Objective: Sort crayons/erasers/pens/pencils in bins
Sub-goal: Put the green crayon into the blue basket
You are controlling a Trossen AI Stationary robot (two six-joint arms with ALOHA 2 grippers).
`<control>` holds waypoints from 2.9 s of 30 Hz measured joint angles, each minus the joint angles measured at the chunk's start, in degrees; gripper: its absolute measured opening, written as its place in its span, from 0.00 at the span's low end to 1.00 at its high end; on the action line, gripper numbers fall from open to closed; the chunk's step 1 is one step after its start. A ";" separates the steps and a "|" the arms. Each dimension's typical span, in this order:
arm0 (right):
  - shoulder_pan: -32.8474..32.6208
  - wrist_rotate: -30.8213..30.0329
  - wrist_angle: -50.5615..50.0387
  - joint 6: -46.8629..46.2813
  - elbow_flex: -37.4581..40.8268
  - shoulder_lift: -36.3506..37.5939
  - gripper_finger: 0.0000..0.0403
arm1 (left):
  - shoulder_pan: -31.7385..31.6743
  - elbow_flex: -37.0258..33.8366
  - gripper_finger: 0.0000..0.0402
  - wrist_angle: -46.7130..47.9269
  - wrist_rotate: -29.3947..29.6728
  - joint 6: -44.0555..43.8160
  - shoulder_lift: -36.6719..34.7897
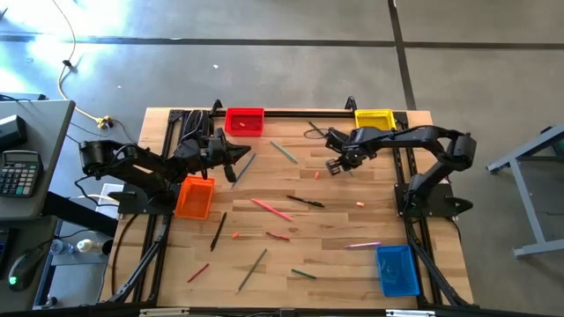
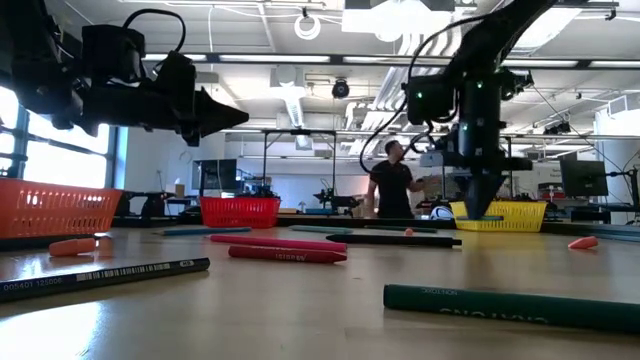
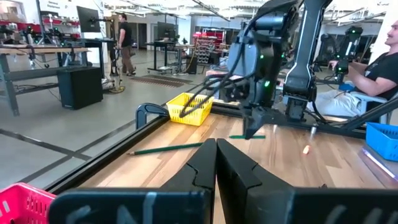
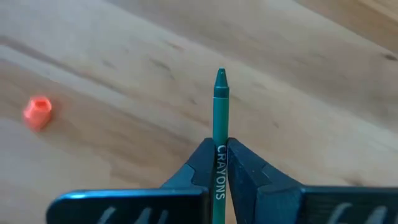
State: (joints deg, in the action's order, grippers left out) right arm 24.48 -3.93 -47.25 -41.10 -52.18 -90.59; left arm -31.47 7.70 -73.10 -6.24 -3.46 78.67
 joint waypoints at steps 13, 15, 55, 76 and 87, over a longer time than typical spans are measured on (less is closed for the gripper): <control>-11.08 4.64 -15.69 -6.91 -11.04 2.79 0.03 | -0.01 0.00 0.00 -0.08 -0.02 -0.13 0.00; -13.95 7.30 -15.35 -9.07 -11.72 3.32 0.03 | 0.01 0.00 0.00 -0.04 0.00 -0.42 0.00; -70.54 29.97 -7.53 -73.07 -7.49 3.61 0.03 | 0.01 0.00 0.00 -0.48 0.28 -0.81 0.00; -77.52 19.51 -0.91 -75.94 0.96 3.59 0.03 | -0.01 0.00 0.00 -0.35 1.40 0.17 0.07; -78.65 16.55 -2.75 -72.77 0.98 3.59 0.04 | -0.01 0.00 0.00 -0.31 1.53 0.17 0.07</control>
State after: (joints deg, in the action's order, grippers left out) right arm -54.17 12.62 -49.99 -113.87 -51.20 -87.00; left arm -31.48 7.70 -73.41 -4.71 -3.29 78.74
